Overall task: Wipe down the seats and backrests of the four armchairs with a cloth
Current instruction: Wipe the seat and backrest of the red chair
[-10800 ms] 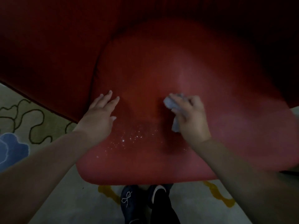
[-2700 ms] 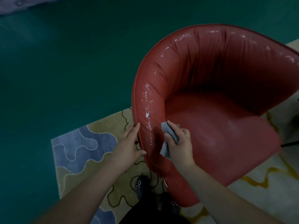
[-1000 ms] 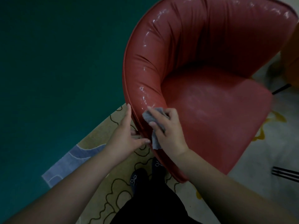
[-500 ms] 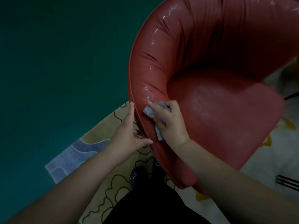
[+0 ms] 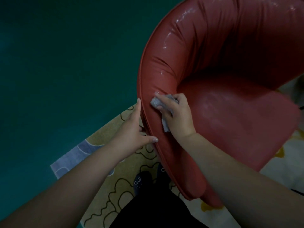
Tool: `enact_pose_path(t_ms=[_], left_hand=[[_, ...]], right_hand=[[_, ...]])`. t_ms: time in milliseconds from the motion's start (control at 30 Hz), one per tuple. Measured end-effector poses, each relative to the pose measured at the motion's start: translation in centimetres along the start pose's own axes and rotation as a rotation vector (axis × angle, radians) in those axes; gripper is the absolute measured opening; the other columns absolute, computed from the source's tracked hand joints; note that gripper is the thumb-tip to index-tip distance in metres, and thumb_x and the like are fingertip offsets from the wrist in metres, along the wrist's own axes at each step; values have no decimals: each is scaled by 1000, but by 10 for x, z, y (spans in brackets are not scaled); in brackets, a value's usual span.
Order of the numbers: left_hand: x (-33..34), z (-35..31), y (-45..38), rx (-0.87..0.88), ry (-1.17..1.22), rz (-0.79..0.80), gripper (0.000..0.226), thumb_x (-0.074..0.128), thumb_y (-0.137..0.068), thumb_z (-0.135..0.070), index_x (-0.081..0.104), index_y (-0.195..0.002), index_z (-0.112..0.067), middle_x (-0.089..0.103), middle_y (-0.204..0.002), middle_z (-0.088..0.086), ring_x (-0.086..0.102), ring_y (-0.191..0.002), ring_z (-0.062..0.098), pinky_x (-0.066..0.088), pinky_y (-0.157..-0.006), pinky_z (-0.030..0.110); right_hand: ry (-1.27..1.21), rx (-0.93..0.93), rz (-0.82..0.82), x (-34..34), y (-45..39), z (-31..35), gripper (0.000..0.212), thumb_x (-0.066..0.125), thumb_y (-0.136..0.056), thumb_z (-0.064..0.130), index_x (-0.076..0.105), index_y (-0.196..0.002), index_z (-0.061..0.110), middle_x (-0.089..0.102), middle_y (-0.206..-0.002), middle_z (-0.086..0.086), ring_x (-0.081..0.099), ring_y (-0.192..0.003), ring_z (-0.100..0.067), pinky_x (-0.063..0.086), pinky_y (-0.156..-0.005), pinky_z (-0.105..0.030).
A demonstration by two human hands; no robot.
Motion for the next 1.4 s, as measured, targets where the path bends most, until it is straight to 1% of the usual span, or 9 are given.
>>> enact_pose_path(t_ms=[100, 267, 367, 567, 767, 933, 1067, 1267, 1400], left_hand=[[-1, -1, -4, -1, -27, -5, 131, 87, -68, -23, -15, -148, -41, 17, -157, -13, 62, -97, 3, 52, -74, 12], [-1, 3, -6, -8, -6, -1, 130, 86, -68, -23, -15, -147, -46, 21, -158, -11, 64, -94, 3, 55, -76, 17], [0, 5, -8, 18, 62, -6, 131, 87, -66, -16, -12, -148, -45, 25, -155, -15, 66, -92, 4, 53, -70, 14], [-10, 3, -21, 27, 1, -66, 128, 88, -65, -23, -7, -148, -47, 27, -151, -13, 62, -89, 2, 51, -67, 10], [-24, -6, -36, 34, -56, -31, 126, 86, -67, -30, -9, -148, -47, 21, -157, -10, 55, -121, 23, 51, -96, 39], [-32, -4, -49, 43, 67, -3, 123, 86, -67, -24, -4, -146, -52, 32, -152, -12, 63, -110, 17, 56, -81, 24], [-41, -9, -62, 81, 58, 18, 124, 86, -67, -24, -6, -147, -49, 30, -152, -18, 58, -117, 17, 54, -89, 30], [-61, -19, -83, 109, -112, 72, 129, 87, -65, -34, -13, -148, -44, 19, -156, -16, 47, -129, 13, 45, -103, 40], [-73, -29, -103, 159, -212, 78, 131, 87, -64, -37, -12, -151, -32, 15, -158, -7, 25, -134, 0, 30, -112, 28]], right_hand=[[-87, 96, -42, -4, -6, -3, 36, 62, -90, 15, 62, -125, 24, 44, -103, -4, 48, -94, -9, 40, -90, -13], [-57, -107, 85, -3, 25, 3, 42, 63, -86, 8, 61, -125, 23, 43, -108, -3, 56, -82, -12, 49, -79, -17], [24, -104, 2, 3, -13, 6, 42, 67, -81, -2, 66, -119, 16, 42, -102, -4, 51, -82, -10, 39, -79, -7], [-42, -25, 9, 5, -40, 5, 35, 66, -87, 11, 65, -121, 19, 42, -100, -4, 46, -93, -8, 33, -86, -3], [-34, -52, 68, -5, -2, -3, 41, 69, -82, 2, 65, -120, 18, 45, -102, -3, 49, -93, -1, 41, -85, -11], [3, -42, -31, 5, -60, -1, 36, 66, -85, 2, 67, -118, 17, 45, -102, -7, 52, -88, -7, 45, -82, -14], [-47, 10, -29, 4, -32, -4, 41, 65, -86, 4, 63, -121, 25, 44, -102, -4, 48, -83, 4, 39, -82, -4], [-9, 73, -115, 12, -53, 0, 42, 68, -82, -3, 67, -115, 23, 44, -103, -3, 53, -88, -7, 48, -84, -18], [-58, 166, -256, 17, -103, 3, 32, 67, -86, 9, 68, -115, 22, 46, -103, -6, 54, -85, -11, 50, -82, -24]])
Point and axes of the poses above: each hand's wrist, its own y-axis away from the middle knuckle, its own x-axis out of the palm, z = x × y, the point moved 3 cm from there along -y, towards the middle knuckle
